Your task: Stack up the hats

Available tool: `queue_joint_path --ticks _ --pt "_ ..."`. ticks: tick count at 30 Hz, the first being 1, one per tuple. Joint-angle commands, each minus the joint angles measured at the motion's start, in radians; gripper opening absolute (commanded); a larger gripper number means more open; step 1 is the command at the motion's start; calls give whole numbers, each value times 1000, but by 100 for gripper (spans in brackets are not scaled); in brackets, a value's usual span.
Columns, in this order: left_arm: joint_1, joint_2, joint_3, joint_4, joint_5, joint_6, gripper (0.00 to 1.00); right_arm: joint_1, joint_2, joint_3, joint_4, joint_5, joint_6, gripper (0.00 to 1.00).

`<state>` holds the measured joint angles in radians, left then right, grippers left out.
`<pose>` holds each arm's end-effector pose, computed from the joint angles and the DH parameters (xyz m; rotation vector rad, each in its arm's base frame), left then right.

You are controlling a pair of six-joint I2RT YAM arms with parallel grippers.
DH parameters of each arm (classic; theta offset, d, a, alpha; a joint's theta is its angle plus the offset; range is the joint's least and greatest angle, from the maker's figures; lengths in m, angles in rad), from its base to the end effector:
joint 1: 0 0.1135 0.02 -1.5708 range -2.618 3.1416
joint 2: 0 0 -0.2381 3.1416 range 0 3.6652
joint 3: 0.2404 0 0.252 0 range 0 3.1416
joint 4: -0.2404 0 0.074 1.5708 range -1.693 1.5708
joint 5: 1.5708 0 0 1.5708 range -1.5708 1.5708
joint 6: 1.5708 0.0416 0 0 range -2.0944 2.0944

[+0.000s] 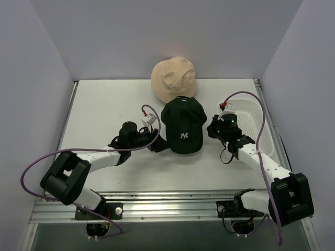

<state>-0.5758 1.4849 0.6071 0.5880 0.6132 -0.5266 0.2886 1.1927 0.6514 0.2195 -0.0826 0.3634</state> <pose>0.2433 -0.1865 0.1699 0.5136 1.9598 -1.3015 0.2697 0.0836 0.2236 0.0147 1.9254 0.5196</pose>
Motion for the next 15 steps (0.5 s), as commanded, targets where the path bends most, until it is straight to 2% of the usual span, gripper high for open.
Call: queue_joint_path --ticks 1,6,15 --pt "-7 8 52 67 -13 20 54 -9 7 -15 89 3 19 0" --pt "-18 21 66 79 -12 11 38 -17 33 -16 112 4 20 0" --pt "-32 52 66 95 -20 2 20 -19 108 -35 190 -31 34 0"
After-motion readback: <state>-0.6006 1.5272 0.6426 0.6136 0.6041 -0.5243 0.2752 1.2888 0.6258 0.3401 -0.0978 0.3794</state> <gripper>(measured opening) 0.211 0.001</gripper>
